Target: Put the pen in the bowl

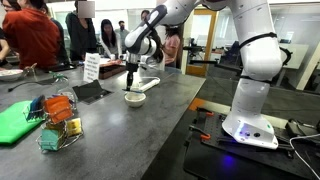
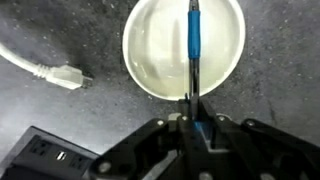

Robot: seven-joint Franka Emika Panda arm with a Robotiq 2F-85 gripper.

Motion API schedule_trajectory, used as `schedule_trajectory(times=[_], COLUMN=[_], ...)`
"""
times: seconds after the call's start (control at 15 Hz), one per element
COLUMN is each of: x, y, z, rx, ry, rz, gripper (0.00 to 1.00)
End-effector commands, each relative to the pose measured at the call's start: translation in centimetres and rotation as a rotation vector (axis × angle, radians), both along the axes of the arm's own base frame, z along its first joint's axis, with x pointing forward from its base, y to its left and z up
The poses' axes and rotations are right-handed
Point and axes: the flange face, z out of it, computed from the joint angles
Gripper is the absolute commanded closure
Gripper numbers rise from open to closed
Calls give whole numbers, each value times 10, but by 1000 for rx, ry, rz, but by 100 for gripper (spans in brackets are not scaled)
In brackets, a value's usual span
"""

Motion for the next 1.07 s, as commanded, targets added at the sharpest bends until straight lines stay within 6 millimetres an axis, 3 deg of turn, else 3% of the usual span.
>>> schedule_trajectory(times=[0.0,0.27,0.33,0.4,0.87,1.0], x=[4,2,2,2,1,-4], y=[0,3,3,2,-7,-12], z=[0,-7,-9,-10,14,25], rx=[34,50,42,40,-17,-79], ry=[-34,-19,-21,-22,-7,14], rz=[10,16,18,20,-10,-6], gripper=[96,96,59,58,7,0])
